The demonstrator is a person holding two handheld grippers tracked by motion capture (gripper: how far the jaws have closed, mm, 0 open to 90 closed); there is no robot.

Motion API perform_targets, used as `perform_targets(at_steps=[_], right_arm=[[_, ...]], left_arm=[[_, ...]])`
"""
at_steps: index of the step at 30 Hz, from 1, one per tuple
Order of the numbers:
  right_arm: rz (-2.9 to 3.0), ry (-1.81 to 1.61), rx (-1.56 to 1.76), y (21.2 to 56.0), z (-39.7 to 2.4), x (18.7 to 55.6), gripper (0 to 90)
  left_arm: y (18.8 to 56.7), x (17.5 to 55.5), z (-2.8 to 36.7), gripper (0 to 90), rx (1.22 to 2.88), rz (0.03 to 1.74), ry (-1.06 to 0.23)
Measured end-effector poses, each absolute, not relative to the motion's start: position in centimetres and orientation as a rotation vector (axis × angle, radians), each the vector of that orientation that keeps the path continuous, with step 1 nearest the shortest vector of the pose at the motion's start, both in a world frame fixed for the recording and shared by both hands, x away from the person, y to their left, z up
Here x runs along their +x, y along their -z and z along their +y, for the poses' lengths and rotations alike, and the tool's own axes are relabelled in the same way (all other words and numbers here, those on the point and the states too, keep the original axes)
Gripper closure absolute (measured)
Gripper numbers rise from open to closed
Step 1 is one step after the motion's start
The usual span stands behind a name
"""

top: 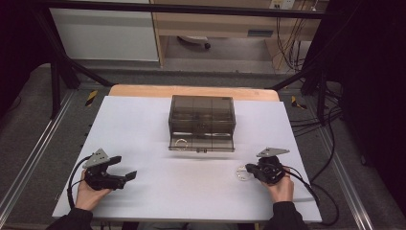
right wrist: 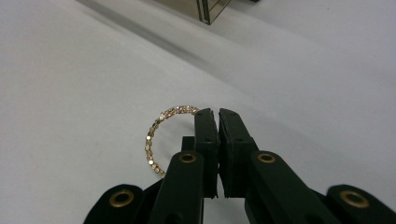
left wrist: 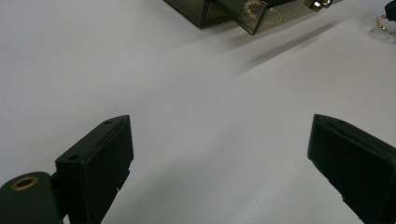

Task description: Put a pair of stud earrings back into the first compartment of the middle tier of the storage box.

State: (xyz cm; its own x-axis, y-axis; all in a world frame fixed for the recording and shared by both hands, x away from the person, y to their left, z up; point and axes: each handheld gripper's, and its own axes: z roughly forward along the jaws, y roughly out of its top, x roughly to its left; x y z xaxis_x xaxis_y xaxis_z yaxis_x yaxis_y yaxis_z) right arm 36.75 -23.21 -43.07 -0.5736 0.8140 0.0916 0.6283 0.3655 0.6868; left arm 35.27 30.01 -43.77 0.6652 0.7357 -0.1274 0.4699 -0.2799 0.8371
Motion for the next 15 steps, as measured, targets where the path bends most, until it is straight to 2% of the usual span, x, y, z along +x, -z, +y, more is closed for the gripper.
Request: perform_targets(at_steps=[15], right_arm=[[2.342,-1.081,1.255,41.6,-22.6,36.5,87.2]], left_arm=[[43.8,35.3,30.0,7.0,1.938,0.941,-0.356]])
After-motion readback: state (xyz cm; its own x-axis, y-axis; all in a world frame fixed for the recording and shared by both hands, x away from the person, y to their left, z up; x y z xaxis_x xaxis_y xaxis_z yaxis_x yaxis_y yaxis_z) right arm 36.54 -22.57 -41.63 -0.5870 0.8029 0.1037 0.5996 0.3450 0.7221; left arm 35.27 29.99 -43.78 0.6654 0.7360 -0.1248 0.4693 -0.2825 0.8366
